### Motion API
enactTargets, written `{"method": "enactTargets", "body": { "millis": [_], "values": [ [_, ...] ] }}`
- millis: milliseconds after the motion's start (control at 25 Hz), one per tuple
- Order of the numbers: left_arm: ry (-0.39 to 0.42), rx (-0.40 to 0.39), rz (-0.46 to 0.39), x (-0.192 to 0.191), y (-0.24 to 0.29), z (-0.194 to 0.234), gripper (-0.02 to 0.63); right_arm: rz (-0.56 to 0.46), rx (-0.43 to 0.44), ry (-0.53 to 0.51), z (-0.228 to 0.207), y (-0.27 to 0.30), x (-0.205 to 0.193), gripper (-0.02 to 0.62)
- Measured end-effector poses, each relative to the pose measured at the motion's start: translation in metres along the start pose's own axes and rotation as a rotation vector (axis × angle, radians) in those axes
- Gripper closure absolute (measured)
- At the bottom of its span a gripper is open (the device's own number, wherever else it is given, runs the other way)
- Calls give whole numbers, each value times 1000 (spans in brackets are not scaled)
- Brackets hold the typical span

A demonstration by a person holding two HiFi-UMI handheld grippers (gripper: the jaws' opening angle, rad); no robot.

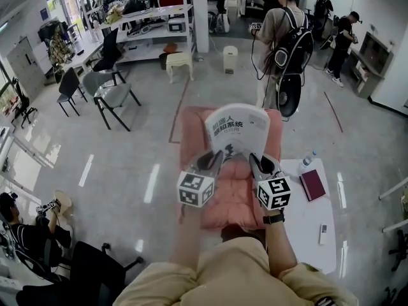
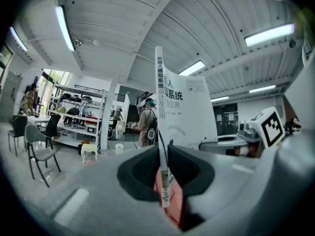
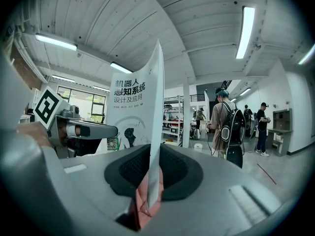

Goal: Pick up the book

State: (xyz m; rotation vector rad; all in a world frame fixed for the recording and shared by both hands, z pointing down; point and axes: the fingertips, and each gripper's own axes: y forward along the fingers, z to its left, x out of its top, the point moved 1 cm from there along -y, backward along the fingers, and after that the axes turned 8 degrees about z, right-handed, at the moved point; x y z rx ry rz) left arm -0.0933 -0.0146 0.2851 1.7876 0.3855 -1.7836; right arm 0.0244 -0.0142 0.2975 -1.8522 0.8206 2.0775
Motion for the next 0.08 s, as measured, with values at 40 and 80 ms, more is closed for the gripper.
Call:
{"method": "enactTargets", "body": {
  "millis": [40,80],
  "values": [
    [2,1,-5,0,-1,1,560,-6,0,-3,1,1,0,538],
    [4,3,-10,-1,-1,1,560,-11,1,-5,1,1,-1,538]
  ]
}}
